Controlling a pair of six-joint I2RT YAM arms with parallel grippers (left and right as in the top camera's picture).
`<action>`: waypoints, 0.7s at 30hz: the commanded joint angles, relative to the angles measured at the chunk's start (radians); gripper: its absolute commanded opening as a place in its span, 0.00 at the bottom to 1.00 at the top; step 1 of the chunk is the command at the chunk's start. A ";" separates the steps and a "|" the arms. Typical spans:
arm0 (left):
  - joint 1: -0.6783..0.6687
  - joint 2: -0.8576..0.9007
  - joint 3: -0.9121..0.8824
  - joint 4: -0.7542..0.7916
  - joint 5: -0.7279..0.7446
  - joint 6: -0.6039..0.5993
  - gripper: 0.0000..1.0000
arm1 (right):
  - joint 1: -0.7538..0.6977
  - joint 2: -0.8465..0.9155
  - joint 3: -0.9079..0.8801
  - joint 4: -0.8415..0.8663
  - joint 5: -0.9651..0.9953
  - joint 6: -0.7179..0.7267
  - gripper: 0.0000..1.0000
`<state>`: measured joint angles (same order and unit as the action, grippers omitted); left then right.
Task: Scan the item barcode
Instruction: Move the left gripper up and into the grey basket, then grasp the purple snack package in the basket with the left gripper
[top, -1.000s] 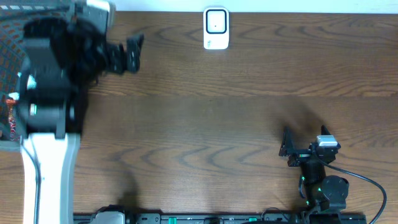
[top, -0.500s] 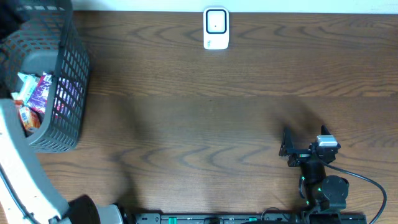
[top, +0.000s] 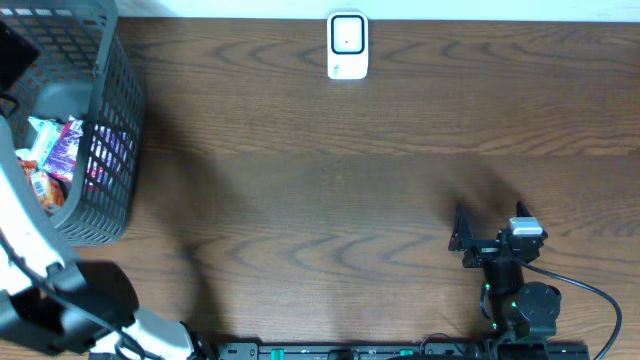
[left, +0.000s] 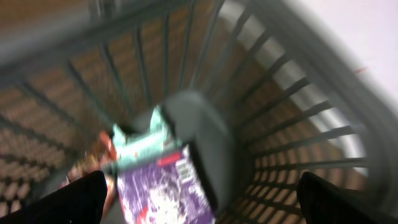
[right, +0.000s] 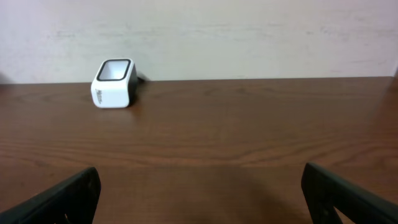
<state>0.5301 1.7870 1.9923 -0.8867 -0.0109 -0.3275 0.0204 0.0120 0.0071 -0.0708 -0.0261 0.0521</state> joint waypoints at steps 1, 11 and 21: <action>0.004 0.068 0.000 -0.063 -0.056 -0.131 0.98 | -0.015 -0.005 -0.002 -0.004 0.005 0.010 0.99; 0.045 0.264 -0.012 -0.325 -0.173 -0.329 0.98 | -0.015 -0.005 -0.002 -0.004 0.005 0.010 0.99; 0.045 0.433 -0.012 -0.426 0.008 -0.329 0.98 | -0.015 -0.005 -0.002 -0.004 0.005 0.010 0.99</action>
<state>0.5743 2.1818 1.9835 -1.3041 -0.0753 -0.6373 0.0204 0.0120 0.0071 -0.0708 -0.0261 0.0521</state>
